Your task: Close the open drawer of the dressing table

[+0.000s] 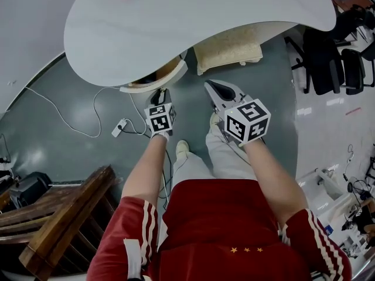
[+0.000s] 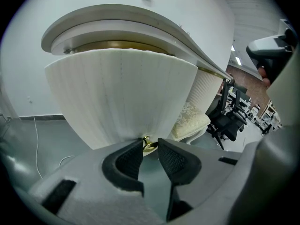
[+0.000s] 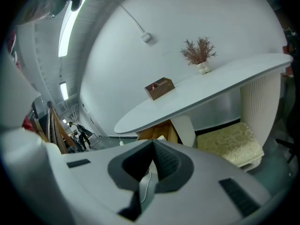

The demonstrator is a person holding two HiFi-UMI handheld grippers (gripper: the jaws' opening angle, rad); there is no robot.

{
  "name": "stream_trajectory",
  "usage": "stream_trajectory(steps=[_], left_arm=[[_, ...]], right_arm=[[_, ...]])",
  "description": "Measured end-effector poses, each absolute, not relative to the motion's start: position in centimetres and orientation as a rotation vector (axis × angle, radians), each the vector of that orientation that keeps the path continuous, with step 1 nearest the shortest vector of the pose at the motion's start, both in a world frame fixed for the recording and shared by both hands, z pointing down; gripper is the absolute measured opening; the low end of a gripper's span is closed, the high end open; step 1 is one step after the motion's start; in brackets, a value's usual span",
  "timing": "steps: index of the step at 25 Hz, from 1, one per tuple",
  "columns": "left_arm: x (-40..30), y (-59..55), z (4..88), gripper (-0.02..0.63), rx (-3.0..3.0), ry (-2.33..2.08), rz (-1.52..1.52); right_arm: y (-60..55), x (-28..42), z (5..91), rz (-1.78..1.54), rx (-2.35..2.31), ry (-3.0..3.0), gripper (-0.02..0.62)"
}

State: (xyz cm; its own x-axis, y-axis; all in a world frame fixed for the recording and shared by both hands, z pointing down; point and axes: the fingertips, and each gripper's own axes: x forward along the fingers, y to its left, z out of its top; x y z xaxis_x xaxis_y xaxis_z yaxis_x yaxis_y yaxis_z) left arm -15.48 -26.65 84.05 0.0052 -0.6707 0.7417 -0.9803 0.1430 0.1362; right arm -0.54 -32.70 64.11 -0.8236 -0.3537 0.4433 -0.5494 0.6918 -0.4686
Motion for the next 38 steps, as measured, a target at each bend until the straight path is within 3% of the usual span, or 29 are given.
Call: stream_trajectory(steps=[38], left_arm=[[-20.1,-34.4,84.1,0.1,1.615,-2.015,0.587]], right_arm=[[-34.7,-1.2,67.4,0.761,0.694,-2.566,0.003]])
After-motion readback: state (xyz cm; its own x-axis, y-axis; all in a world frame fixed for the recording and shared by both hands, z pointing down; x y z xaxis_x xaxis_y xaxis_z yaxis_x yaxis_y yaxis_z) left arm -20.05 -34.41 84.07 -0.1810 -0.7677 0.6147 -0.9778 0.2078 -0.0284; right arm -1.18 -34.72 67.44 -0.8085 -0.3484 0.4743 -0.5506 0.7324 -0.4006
